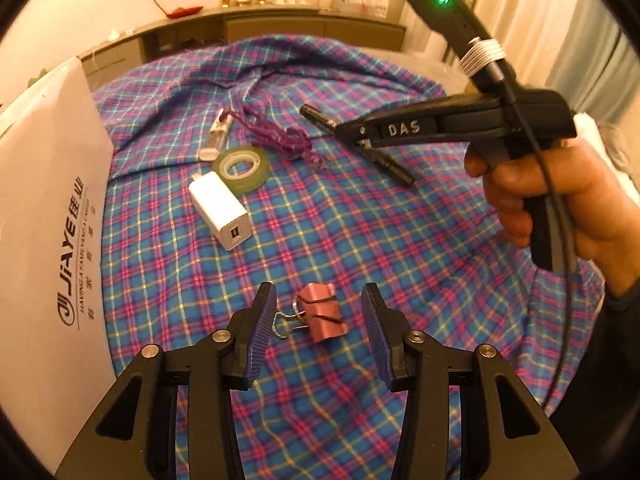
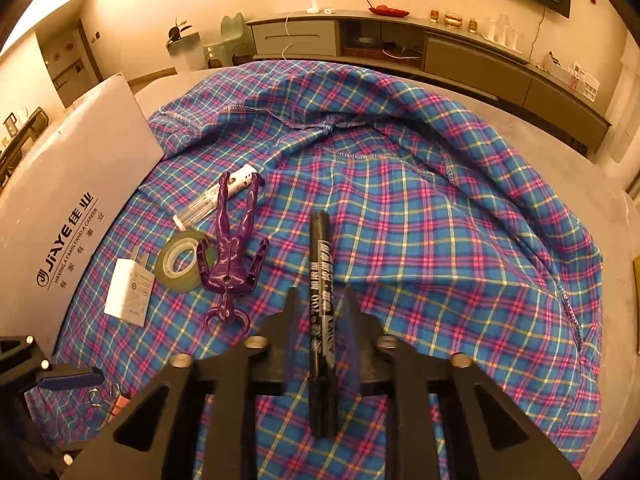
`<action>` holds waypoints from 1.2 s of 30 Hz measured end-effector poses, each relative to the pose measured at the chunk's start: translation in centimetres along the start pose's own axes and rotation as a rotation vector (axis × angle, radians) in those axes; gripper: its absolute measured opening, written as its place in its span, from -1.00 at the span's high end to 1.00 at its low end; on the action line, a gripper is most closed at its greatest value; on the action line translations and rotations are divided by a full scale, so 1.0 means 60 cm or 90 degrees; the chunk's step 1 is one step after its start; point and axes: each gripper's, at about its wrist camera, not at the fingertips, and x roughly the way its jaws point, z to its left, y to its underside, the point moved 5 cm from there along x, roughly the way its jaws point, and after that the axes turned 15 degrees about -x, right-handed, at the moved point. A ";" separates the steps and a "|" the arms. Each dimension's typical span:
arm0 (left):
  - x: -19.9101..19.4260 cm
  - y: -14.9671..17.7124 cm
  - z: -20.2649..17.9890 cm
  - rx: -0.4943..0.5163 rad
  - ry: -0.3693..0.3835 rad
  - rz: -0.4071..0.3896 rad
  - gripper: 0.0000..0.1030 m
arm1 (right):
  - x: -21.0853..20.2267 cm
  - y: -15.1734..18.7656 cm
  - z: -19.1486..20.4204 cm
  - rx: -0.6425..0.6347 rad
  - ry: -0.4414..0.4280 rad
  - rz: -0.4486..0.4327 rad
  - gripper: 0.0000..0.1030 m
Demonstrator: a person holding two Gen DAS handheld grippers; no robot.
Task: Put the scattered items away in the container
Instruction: 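Grasp the black marker with the right tool while the left tool approaches the pink binder clip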
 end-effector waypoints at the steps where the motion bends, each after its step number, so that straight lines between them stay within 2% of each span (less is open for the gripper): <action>1: 0.006 0.001 0.002 -0.003 -0.006 0.007 0.09 | 0.005 0.001 0.001 -0.001 0.001 0.004 0.34; 3: 0.015 0.004 0.002 -0.008 -0.008 0.017 0.09 | 0.013 0.002 -0.001 0.004 -0.007 0.008 0.36; 4: 0.015 0.007 0.001 -0.001 -0.010 0.015 0.09 | 0.016 0.003 -0.001 0.009 -0.016 0.013 0.54; 5: 0.012 0.010 0.000 0.012 -0.013 0.012 0.09 | 0.015 0.002 -0.003 0.015 -0.020 0.013 0.59; 8: 0.005 0.019 0.006 0.048 -0.030 0.024 0.09 | 0.017 0.005 -0.005 0.028 -0.035 0.015 0.63; 10: 0.000 0.019 0.024 0.052 -0.074 0.012 0.04 | 0.016 0.005 -0.006 0.030 -0.036 0.015 0.63; 12: -0.005 0.009 0.048 0.011 -0.123 -0.006 0.05 | 0.016 0.007 -0.008 0.041 -0.043 0.014 0.63; 13: -0.008 0.005 0.056 -0.012 -0.131 -0.011 0.07 | 0.016 0.008 -0.010 0.048 -0.047 0.013 0.63; 15: -0.018 0.001 0.065 -0.052 -0.125 -0.022 0.08 | 0.015 0.010 -0.012 0.063 -0.056 0.013 0.63; 20: -0.031 0.019 0.063 -0.134 -0.073 0.009 0.08 | 0.016 0.008 -0.013 0.073 -0.061 0.012 0.63; 22: -0.024 0.027 0.046 -0.144 -0.055 0.022 0.08 | 0.017 0.007 -0.012 0.073 -0.059 0.011 0.63; 24: -0.009 0.030 0.046 -0.107 -0.124 0.020 0.07 | 0.016 0.008 -0.013 0.074 -0.060 0.011 0.63; 26: -0.010 0.019 0.083 -0.124 -0.219 -0.007 0.07 | 0.016 0.009 -0.014 0.076 -0.062 0.012 0.63; 29: -0.022 0.002 0.102 -0.179 -0.173 -0.018 0.11 | 0.016 0.010 -0.014 0.076 -0.063 0.011 0.63; 31: -0.030 0.002 0.092 -0.179 -0.151 -0.020 0.10 | 0.015 0.009 -0.015 0.076 -0.063 0.011 0.63; 33: -0.031 0.010 0.079 -0.190 -0.124 -0.006 0.09 | 0.015 0.010 -0.016 0.077 -0.064 0.010 0.63; 36: -0.021 0.016 0.058 -0.239 -0.082 0.019 0.08 | 0.015 0.010 -0.016 0.077 -0.064 0.010 0.62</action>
